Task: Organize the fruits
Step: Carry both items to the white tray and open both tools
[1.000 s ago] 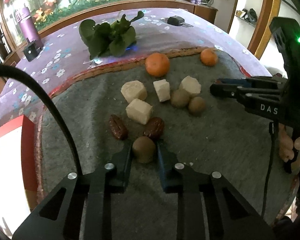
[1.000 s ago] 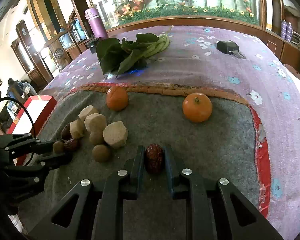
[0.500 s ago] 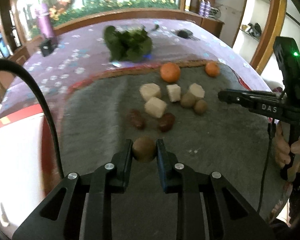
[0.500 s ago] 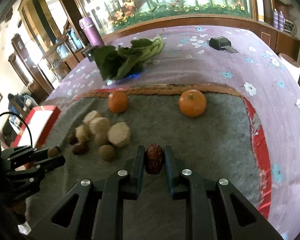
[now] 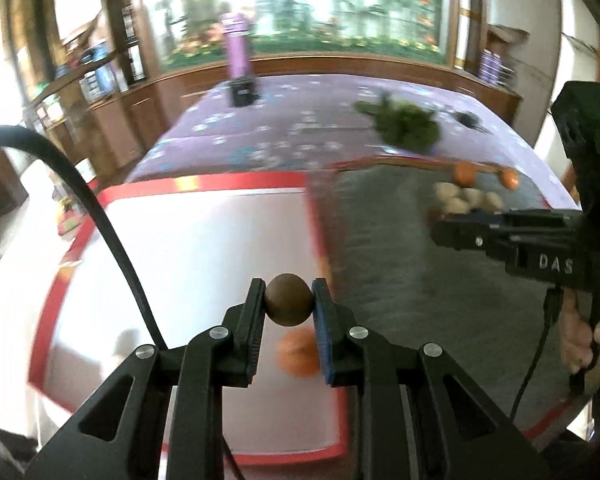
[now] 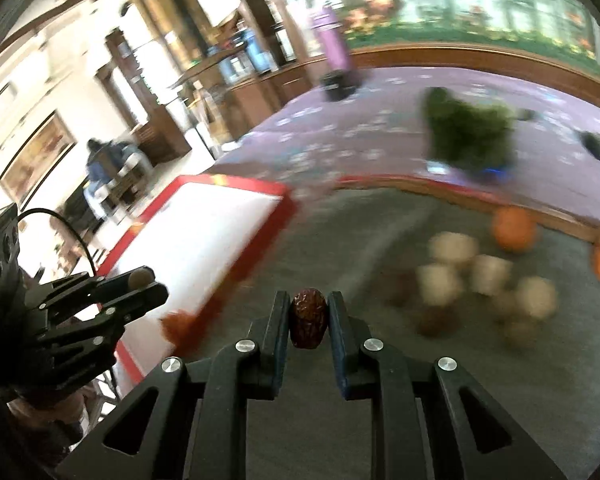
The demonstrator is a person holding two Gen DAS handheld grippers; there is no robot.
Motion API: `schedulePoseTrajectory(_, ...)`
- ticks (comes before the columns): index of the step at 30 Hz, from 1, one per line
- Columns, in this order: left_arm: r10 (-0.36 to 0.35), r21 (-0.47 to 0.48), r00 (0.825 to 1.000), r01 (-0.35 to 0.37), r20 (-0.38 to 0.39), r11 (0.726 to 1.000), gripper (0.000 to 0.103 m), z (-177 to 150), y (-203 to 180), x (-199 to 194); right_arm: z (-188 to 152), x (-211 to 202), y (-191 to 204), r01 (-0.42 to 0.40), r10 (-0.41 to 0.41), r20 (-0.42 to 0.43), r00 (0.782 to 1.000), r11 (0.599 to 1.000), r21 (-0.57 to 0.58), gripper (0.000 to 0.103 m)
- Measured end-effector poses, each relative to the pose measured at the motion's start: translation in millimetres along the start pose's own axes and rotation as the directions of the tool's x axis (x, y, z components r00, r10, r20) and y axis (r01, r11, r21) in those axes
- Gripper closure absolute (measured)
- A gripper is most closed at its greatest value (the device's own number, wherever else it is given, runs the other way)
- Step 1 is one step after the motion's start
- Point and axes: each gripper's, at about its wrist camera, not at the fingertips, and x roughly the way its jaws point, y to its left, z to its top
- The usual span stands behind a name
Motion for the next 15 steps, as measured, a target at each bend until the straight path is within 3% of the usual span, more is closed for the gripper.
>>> schedulePoseTrajectory(7,0.046,-0.070,0.999,-0.047,-0.017,0.996,0.082,-15,42,6,9,43,68,-0.079,0.078,-0.018,0.997,0.994,-0.079,0.084)
schedulePoseTrajectory(15,0.101,-0.103,0.993,-0.106,-0.053,0.989,0.082,-28,62,19,5,81,107,-0.102,0.093,-0.071,0.993,0.987,-0.127,0.084)
